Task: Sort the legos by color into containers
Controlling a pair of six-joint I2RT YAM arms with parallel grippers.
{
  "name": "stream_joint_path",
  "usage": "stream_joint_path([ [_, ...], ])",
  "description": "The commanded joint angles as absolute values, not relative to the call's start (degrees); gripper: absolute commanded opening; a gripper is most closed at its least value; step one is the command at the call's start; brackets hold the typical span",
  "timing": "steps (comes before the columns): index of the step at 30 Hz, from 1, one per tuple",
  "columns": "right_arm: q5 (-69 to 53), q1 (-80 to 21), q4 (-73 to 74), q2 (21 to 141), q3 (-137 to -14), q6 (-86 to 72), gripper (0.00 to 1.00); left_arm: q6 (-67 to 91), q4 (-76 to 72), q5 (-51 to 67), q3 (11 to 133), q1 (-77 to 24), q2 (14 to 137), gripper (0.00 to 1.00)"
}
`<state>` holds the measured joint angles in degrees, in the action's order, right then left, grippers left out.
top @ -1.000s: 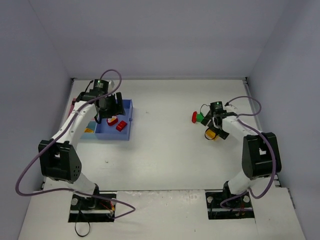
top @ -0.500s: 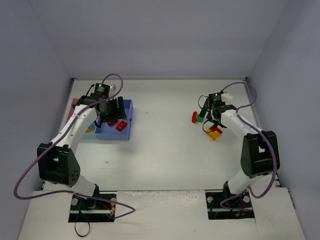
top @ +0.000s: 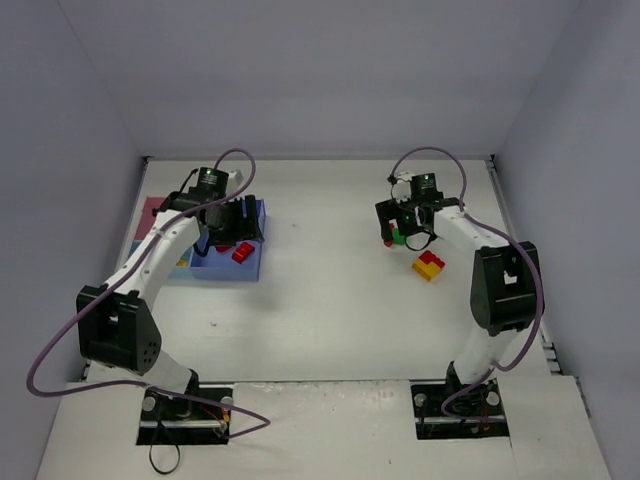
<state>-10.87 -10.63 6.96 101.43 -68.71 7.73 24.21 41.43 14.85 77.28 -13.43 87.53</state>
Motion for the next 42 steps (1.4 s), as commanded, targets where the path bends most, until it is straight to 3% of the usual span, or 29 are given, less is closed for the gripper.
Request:
stream_joint_path([
  [1,-19.9,-8.9,7.2,100.7,-72.5,17.7,0.92,23.5,39.6,15.8,79.2,-14.1,85.5,0.64],
  [8,-16.8,-8.7,10.0,102.7,-74.1,22.9,0.84,23.6,38.8,16.5,77.0,-15.2,84.2,0.64],
  [16,-18.0,-5.1,17.0,105.6,-77.6,31.6,0.84,23.6,38.6,17.0,76.1,-15.9,83.8,0.64],
  [42,-18.5,-14.1,13.0,119.4,-84.6,21.7,0.92,23.2,38.6,16.7,75.7,-17.0,85.0,0.64],
])
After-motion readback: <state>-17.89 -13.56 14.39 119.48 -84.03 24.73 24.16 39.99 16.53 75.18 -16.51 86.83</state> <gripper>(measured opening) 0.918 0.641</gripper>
